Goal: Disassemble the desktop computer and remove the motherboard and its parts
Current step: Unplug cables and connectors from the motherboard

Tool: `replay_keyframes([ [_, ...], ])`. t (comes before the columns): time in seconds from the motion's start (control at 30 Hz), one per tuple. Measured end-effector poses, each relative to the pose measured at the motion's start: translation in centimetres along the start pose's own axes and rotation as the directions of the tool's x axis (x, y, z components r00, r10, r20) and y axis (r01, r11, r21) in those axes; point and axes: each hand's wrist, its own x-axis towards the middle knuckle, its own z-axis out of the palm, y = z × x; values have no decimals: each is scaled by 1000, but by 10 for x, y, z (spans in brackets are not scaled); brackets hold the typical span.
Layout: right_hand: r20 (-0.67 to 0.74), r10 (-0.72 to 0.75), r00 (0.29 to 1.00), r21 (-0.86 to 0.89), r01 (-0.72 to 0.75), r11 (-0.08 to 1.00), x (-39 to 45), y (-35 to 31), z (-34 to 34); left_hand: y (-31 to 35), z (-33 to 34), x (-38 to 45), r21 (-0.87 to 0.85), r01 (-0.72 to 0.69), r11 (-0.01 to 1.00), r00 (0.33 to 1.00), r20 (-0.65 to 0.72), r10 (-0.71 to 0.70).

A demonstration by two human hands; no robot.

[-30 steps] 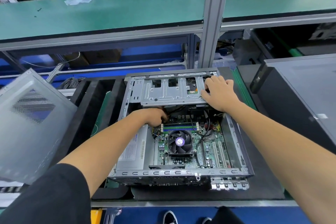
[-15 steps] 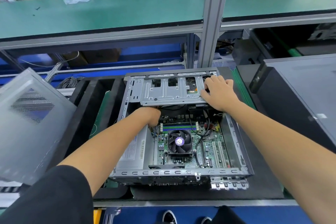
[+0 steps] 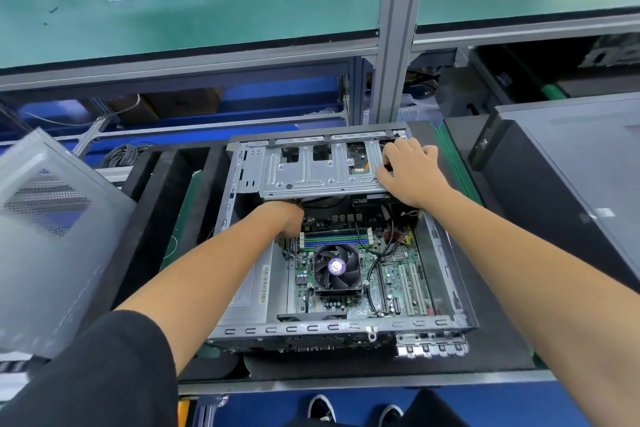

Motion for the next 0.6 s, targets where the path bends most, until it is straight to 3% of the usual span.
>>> replay_keyframes([
  [0.2,-11,-2,1000,1,2,1000,0,-2,-1,-5,-1,-6,-134,-102,986,992,-87,90],
  [0.37,-25,-20,999,4,20,1000,-4,-5,-5,3,0,-15,-172,-276,946,952,-181,245],
  [0.47,-29,1,1000,51,1,999,-7,-8,-11,17,-16,-25,-200,-430,880,886,-284,368],
  [0.6,-79,83,993,94,-76,993,-11,-14,-21,45,-55,-42,-204,-607,768,722,-545,426],
])
